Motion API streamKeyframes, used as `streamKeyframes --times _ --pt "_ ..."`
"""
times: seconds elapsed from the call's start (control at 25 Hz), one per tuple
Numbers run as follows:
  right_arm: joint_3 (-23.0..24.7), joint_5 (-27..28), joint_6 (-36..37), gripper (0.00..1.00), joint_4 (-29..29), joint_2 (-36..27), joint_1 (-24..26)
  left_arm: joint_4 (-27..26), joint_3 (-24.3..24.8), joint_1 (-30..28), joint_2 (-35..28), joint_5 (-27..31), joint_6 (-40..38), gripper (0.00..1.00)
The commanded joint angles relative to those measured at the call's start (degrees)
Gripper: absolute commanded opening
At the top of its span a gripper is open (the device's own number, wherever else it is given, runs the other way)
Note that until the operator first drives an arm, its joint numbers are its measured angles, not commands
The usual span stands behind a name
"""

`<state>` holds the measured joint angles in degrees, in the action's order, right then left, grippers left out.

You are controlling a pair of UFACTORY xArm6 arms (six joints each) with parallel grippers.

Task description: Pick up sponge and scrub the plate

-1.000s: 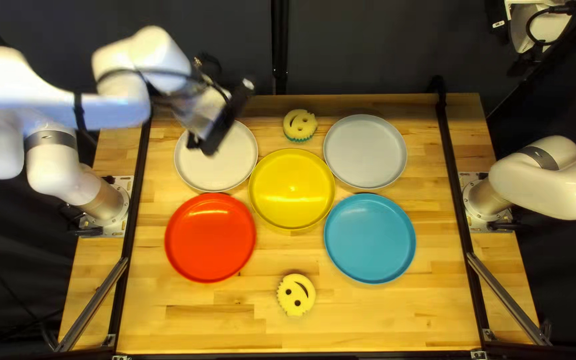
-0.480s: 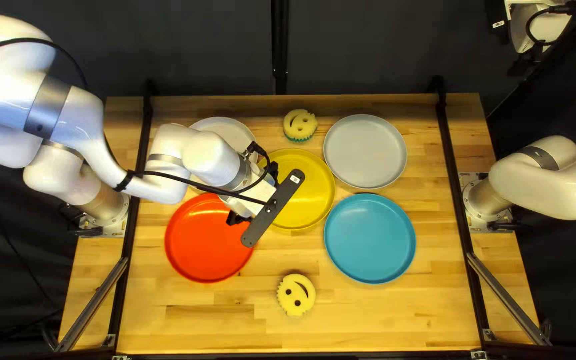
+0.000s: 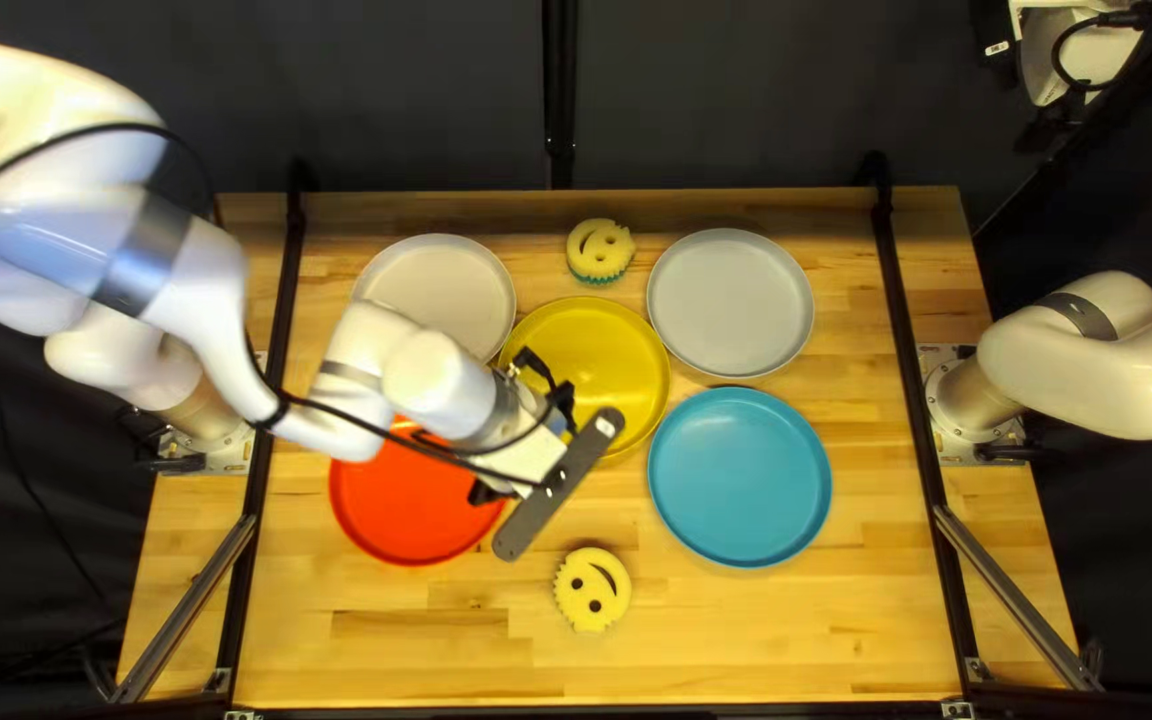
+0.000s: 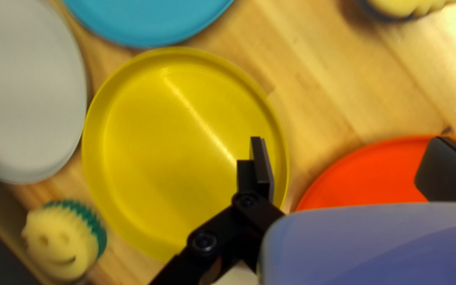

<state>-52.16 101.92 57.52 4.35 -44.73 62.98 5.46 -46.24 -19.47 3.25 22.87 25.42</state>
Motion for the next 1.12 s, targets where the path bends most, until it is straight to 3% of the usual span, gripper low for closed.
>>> streamKeyframes --times 0.04,0.2,0.4,0.6,0.84,1.12 --pt "0.0 0.0 0.0 1.00 0.0 0.0 0.0 -1.6 -2.7 -2.9 4.7 -2.5 2.2 1.00" --pt "0.0 0.0 0.0 1.00 0.0 0.0 0.0 -5.6 -3.8 -5.7 4.6 0.4 6.6 1.00" --pt "0.0 0.0 0.0 1.00 0.0 0.0 0.0 -5.6 -3.8 -5.7 4.6 0.4 6.6 1.00" --pt "0.0 0.0 0.0 1.00 0.0 0.0 0.0 1.8 -4.8 -5.9 6.5 1.2 -1.7 1.00" --pt "0.0 0.0 0.0 1.00 0.0 0.0 0.0 6.4 -6.5 -7.9 9.5 0.3 -6.9 1.00" --pt "0.0 0.0 0.0 1.00 0.0 0.0 0.0 17.8 -9.8 -10.3 15.7 -2.5 -17.7 1.00"
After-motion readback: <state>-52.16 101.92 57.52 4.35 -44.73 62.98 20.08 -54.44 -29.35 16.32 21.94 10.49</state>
